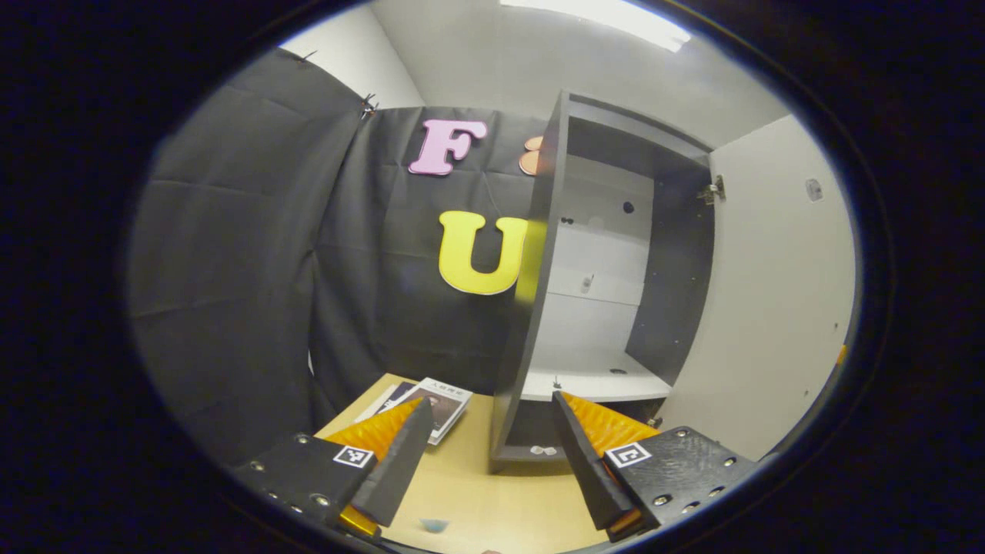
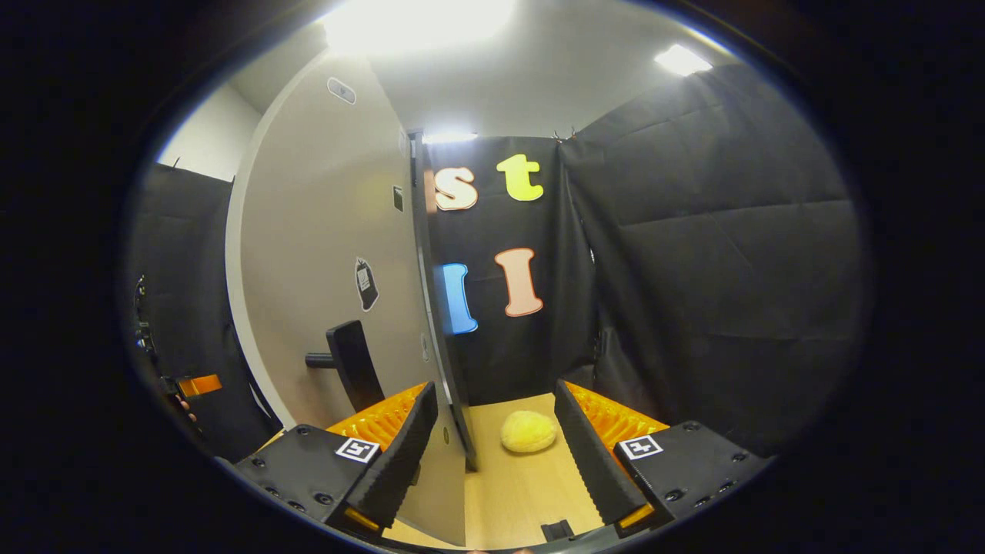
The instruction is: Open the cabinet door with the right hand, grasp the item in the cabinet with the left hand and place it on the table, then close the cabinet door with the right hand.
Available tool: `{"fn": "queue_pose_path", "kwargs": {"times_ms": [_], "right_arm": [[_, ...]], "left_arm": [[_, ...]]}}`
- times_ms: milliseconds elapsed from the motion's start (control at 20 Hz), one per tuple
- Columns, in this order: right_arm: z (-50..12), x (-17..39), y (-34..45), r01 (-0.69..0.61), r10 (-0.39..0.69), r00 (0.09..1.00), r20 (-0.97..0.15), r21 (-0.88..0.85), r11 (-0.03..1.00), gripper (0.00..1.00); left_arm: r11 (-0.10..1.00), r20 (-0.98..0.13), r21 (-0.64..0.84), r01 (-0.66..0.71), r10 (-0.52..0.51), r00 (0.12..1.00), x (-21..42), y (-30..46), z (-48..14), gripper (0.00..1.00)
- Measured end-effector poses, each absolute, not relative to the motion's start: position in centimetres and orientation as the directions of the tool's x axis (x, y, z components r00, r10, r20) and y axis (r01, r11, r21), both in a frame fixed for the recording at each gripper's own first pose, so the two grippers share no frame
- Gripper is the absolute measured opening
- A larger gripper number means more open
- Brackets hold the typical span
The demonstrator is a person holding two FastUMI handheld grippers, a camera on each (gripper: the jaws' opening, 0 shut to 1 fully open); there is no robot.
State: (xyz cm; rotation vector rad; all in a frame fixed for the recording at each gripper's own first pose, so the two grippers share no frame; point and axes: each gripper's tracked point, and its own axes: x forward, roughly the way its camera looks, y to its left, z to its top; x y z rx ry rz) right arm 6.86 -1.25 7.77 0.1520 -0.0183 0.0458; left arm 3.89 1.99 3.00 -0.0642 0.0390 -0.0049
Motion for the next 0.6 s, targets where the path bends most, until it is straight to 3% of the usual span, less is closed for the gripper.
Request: {"fn": "queue_pose_path", "kwargs": {"times_ms": [600], "right_arm": [[7.6,6.8,7.0,-0.156,0.157,0.988,0.004,0.152,0.976,0.97]], "left_arm": [[0.995,-0.06,-0.086,-0.045,0.039,0.997,3.9,7.9,1.6,0.93]]}}
